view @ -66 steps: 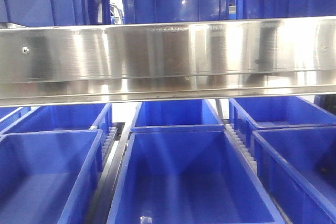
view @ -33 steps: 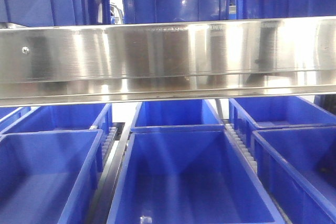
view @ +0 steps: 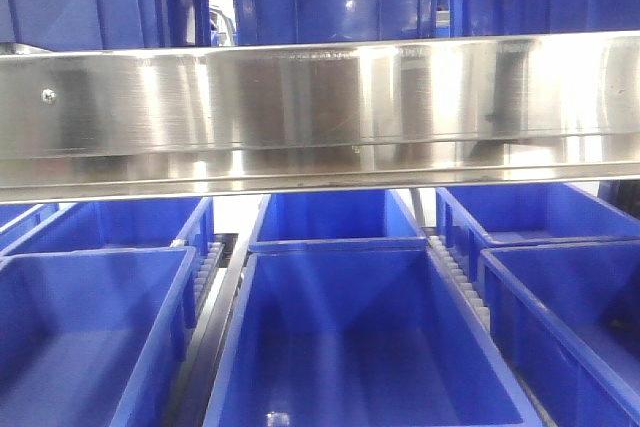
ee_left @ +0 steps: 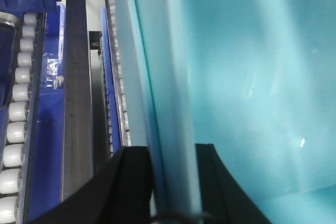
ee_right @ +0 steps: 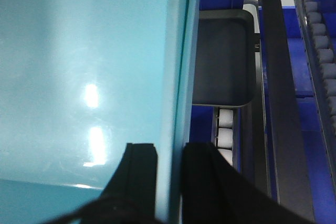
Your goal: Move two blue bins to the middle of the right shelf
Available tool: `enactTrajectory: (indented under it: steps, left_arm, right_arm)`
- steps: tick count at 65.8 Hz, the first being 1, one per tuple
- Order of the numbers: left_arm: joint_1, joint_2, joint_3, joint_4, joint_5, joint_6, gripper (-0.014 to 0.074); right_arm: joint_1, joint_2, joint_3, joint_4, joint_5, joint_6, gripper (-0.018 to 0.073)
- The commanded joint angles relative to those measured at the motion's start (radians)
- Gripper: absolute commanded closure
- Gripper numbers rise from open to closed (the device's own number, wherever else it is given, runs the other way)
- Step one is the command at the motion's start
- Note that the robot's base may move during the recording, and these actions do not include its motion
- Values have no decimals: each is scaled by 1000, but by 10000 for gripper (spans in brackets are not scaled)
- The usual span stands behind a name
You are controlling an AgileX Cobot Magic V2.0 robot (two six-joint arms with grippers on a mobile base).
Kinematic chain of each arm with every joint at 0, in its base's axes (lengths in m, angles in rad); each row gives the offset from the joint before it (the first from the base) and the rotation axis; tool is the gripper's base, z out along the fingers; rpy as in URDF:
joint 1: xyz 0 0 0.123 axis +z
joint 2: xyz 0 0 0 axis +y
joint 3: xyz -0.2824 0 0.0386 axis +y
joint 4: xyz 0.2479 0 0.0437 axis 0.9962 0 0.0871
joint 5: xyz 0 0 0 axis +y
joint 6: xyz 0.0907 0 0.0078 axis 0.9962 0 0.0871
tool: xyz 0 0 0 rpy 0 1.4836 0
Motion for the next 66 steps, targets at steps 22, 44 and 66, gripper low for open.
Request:
enactTrajectory:
  steps: [22,44,66]
  left_arm:
    - [-3,-20,-20,-13,-77,2,707]
    - [-3,-20,-20,-13,-77,2,707]
    - [-3,-20,-20,-13,-79,2,707]
  right_arm:
    - [1,-19,-18,29,-124,1,722]
    - [1,-19,-18,29,-164,1,722]
    - [1,-19,-18,29,-170,1,722]
